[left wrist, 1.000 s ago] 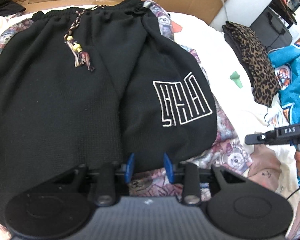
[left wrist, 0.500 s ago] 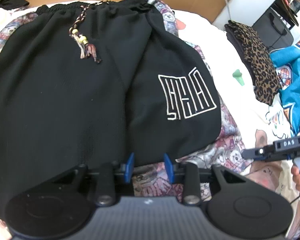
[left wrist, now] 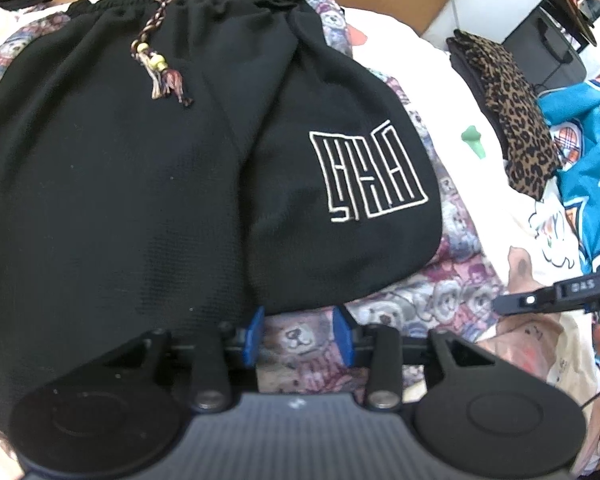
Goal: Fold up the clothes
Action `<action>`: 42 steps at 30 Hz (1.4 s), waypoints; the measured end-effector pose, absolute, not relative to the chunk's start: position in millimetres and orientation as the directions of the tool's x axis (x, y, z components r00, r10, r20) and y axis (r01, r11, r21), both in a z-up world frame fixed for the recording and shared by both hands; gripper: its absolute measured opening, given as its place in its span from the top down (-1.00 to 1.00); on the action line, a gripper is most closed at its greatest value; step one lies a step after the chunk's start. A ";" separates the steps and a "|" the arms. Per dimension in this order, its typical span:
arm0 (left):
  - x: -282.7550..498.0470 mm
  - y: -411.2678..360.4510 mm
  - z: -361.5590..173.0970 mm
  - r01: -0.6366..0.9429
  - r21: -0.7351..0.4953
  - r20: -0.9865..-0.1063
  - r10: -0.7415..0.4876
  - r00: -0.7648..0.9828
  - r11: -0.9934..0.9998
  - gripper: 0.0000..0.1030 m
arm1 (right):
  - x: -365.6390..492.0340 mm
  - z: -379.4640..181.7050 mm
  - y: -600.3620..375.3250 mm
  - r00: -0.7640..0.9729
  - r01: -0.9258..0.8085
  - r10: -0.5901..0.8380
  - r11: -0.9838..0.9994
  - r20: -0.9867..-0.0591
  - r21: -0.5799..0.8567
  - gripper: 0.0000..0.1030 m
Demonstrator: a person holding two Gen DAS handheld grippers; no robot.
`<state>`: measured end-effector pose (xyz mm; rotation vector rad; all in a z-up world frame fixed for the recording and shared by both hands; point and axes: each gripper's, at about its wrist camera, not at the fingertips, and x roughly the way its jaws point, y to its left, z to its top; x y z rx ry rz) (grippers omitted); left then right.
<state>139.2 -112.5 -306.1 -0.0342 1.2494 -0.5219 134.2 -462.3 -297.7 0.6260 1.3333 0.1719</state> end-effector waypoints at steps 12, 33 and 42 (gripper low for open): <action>134.2 -105.8 -306.3 0.349 -0.296 -0.903 -0.380 0.202 0.889 0.14 | 152.0 -267.2 -517.2 0.349 0.262 0.263 0.894 -0.899 0.363 0.97; 114.7 -109.1 -298.9 0.351 -0.499 -0.845 -0.535 0.007 0.792 -0.04 | 152.5 -272.3 -567.9 0.465 0.352 0.257 0.825 -0.847 0.443 0.16; 113.1 -116.3 -316.8 0.278 -0.507 -0.853 -0.521 -0.027 0.816 0.17 | 156.8 -308.9 -577.9 0.464 0.457 0.294 0.729 -0.835 0.510 0.17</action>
